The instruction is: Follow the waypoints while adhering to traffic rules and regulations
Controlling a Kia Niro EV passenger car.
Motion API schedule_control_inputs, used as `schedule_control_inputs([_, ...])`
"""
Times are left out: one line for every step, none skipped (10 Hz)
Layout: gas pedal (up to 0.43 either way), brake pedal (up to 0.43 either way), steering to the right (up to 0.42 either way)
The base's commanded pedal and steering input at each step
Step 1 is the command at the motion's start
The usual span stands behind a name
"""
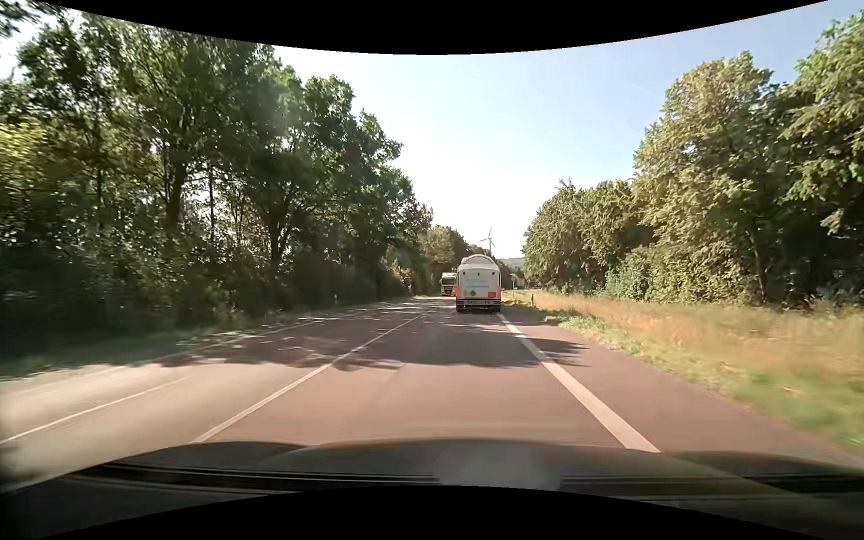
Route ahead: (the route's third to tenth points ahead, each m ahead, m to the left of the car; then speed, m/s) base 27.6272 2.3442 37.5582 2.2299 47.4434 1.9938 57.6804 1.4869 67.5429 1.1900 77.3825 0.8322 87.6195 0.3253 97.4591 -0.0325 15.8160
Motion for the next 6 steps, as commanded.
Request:
schedule_control_inputs([0.0, 0.006, 0.005])
schedule_control_inputs([0.0, 0.006, 0.005])
schedule_control_inputs([0.0, 0.006, 0.006])
schedule_control_inputs([0.0, 0.006, 0.006])
schedule_control_inputs([0.0, 0.006, 0.007])
schedule_control_inputs([0.0, 0.006, 0.006])
